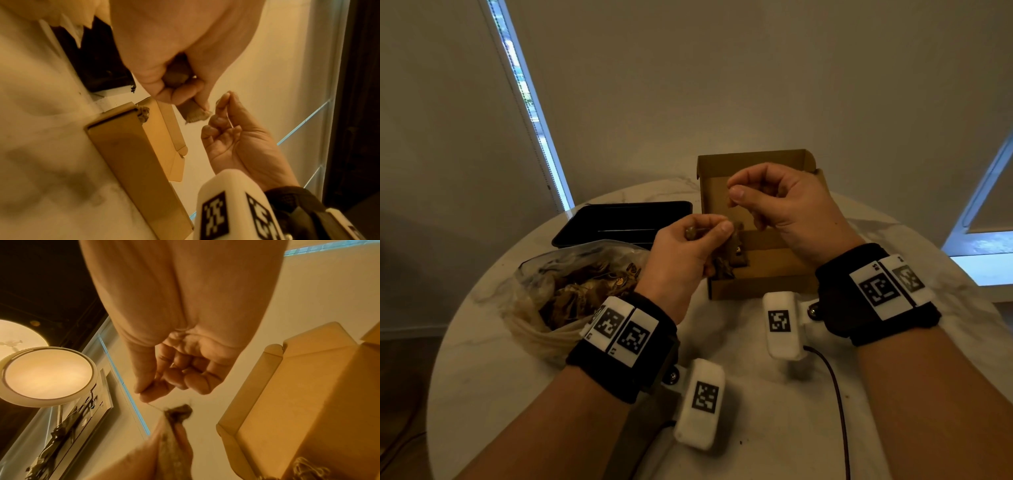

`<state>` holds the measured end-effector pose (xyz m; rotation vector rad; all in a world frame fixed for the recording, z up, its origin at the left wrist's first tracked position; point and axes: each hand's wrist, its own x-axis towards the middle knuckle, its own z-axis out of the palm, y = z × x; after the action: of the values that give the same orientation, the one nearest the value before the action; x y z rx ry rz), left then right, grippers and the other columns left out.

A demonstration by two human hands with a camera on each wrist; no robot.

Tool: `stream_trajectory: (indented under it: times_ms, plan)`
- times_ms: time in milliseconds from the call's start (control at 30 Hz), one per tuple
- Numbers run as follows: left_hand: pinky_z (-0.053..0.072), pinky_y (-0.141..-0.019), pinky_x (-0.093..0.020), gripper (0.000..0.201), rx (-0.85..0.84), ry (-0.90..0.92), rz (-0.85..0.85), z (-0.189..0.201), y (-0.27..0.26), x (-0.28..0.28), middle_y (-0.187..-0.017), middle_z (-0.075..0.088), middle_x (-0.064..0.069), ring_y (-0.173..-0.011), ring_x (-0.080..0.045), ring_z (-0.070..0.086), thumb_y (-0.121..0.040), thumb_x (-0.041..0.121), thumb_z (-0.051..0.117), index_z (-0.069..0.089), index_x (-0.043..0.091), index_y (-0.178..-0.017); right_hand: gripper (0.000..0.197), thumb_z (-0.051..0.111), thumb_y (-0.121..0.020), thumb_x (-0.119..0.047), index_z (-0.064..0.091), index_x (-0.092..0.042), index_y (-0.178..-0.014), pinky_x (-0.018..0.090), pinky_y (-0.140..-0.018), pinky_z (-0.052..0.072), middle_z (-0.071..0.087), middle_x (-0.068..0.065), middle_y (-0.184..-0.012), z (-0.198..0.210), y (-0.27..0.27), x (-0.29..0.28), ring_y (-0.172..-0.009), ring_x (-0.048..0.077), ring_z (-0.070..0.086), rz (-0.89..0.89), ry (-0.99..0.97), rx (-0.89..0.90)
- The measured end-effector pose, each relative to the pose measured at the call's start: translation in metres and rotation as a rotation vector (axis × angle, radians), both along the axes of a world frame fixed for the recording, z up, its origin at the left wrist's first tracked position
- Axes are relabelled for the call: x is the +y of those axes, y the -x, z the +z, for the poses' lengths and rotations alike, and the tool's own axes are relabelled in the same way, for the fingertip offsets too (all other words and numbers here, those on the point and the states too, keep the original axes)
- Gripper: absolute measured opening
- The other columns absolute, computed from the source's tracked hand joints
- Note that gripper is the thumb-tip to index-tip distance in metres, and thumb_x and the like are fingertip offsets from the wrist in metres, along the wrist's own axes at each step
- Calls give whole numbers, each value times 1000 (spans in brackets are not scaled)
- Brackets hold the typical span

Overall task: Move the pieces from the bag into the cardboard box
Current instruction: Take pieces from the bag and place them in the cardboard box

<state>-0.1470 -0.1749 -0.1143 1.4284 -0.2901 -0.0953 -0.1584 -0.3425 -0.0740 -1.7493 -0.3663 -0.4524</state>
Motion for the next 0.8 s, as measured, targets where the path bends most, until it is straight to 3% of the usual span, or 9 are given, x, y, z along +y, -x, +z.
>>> stream_trajectory:
  times_ms: [100, 200, 267, 333, 400, 500, 567, 667, 800]
  plan:
    - [46, -58, -24, 9, -56, -10, -111, 5, 4, -2, -86, 70, 0, -63, -6, 57, -93, 18, 71, 70, 16, -101, 17, 67, -95, -9, 70, -2, -110, 11, -57, 47, 71, -2, -85, -2, -2, -4, -62, -5, 61, -36, -14, 32]
    - [40, -53, -25, 11, -73, 68, -147, 8, 7, -5, -82, 68, 1, -59, -11, 47, -92, 11, 71, 65, 16, -100, 10, 66, -96, -10, 72, -8, -103, 11, -51, 45, 68, -11, -72, -8, -4, -7, -55, -6, 57, -66, 14, 146]
    - [38, -50, -21, 19, -49, 147, -109, 8, 6, -5, -85, 69, 2, -59, -8, 51, -92, 7, 69, 65, 14, -109, 7, 64, -97, -10, 71, -10, -100, 11, -47, 45, 66, -16, -63, -10, -4, -7, -51, -7, 57, -55, 12, 222]
    - [40, -49, -19, 28, -27, 203, -47, 9, 4, -4, -88, 72, 4, -61, -2, 58, -94, 5, 67, 66, 11, -121, 7, 66, -96, -10, 71, -9, -101, 11, -47, 45, 68, -13, -67, -10, -3, -8, -51, -8, 59, -46, 6, 263]
    - [43, -51, -18, 26, -22, 214, 16, 8, 1, -2, -91, 72, 1, -65, -2, 61, -96, 6, 65, 68, 9, -122, 13, 70, -93, -13, 72, -7, -104, 15, -54, 51, 73, -6, -78, -8, -2, -8, -59, -6, 64, -34, 0, 286]
    - [46, -49, -16, 24, 10, 237, 89, 6, 0, -1, -91, 69, -4, -58, 1, 61, -98, 5, 62, 67, 4, -121, 12, 73, -90, -19, 75, -11, -99, 34, -77, 61, 77, -3, -82, -9, -2, -7, -79, 8, 70, -31, -4, 329]
    - [45, -49, -17, 22, 17, 210, 130, 5, -1, -2, -90, 69, -4, -53, 2, 58, -98, 8, 63, 68, 6, -119, 10, 74, -88, -21, 75, -14, -95, 47, -92, 58, 77, -1, -84, -9, -2, -6, -89, 18, 69, -17, -12, 357]
    - [45, -52, -19, 19, 29, 166, 172, 2, -4, -3, -86, 69, -1, -52, 3, 57, -97, 12, 66, 68, 9, -116, 11, 76, -86, -24, 76, -17, -94, 51, -98, 55, 78, 2, -93, -8, 0, -4, -100, 26, 71, 5, 1, 377]
    - [45, -49, -19, 19, 60, 165, 199, 0, -6, -4, -81, 68, 1, -50, 3, 57, -96, 13, 67, 66, 8, -115, 28, 79, -74, -34, 79, -19, -98, 57, -103, 51, 77, 8, -106, -7, 1, -3, -114, 35, 67, 37, -13, 374]
